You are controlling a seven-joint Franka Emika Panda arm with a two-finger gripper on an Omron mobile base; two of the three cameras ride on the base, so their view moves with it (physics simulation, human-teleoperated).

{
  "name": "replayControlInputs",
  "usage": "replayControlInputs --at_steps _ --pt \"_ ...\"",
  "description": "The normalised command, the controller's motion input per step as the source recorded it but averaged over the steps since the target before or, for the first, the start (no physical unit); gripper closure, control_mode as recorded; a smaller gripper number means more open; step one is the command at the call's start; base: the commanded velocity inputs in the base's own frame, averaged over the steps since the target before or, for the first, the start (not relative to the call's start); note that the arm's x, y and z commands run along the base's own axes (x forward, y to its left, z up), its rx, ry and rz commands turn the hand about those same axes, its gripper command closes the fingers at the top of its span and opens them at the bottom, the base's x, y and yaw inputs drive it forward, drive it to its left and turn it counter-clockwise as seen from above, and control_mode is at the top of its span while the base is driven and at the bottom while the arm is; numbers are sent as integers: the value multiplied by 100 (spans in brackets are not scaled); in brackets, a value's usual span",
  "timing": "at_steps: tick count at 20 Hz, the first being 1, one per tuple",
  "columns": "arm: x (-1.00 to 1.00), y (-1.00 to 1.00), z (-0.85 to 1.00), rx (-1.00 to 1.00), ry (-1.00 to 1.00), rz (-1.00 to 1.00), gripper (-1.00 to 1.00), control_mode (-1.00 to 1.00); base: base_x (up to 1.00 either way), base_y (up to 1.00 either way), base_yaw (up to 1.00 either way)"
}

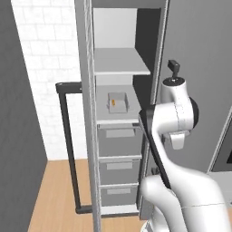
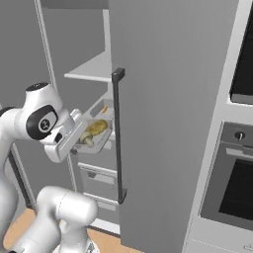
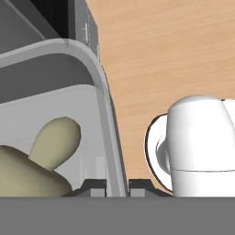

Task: Take the meat container that has the shrimp and place it on the second highest rack of the freezer. Then take the vegetable container that has the mushroom and potato and place it on the highest rack of the freezer.

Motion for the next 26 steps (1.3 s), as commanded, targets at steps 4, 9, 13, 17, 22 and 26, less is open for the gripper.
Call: replayControlInputs --at_steps 4,9,13,17,22,26 --pt "0 0 0 0 0 0 100 100 33 -12 -2" --pt "0 0 0 0 0 0 100 100 48 41 0" --pt "0 0 0 0 0 0 100 100 29 51 0" --pt "0 0 0 0 0 0 100 100 43 24 0" --pt "0 0 0 0 0 0 100 100 72 1 0" --pt "0 0 0 0 0 0 100 100 74 0 0"
